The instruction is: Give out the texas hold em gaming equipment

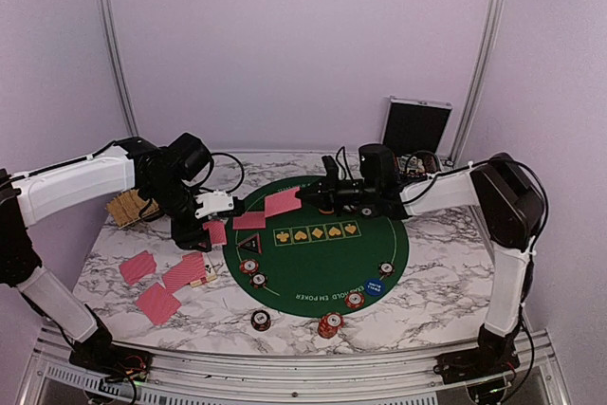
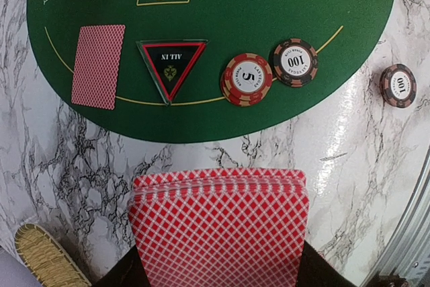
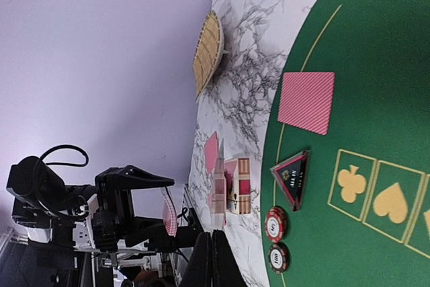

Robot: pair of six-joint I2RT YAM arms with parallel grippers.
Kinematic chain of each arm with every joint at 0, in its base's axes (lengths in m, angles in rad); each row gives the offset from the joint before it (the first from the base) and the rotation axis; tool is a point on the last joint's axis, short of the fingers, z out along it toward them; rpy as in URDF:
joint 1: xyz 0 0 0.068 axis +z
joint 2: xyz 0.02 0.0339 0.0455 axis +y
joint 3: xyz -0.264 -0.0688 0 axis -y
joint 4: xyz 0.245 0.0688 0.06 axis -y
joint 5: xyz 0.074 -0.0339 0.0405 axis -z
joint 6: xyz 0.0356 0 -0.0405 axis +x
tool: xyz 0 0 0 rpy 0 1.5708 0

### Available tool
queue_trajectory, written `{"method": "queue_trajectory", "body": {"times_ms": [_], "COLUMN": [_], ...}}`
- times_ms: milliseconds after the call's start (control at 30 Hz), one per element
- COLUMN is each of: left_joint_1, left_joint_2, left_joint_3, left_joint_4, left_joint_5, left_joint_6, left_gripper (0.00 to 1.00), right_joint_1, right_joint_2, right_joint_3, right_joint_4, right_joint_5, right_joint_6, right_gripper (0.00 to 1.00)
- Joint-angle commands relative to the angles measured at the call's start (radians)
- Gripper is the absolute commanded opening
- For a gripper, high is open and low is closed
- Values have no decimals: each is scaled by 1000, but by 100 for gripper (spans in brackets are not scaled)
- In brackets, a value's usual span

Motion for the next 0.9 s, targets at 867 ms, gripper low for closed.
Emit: {"method": "queue_trajectory", "body": {"times_ms": [867], "left_joint_1": [2], "left_joint_2": [2], "left_joint_3": [16], "left_joint_4": [-40], "left_joint_5": [26], "left_joint_6": [-10], "left_gripper": [44], "right_joint_1": [-381], "right_joint_2": [286], "right_joint_3": [267], "right_joint_4": [-200], "right_joint_5": [95], "right_joint_6": [-184], "right_gripper": [0]}}
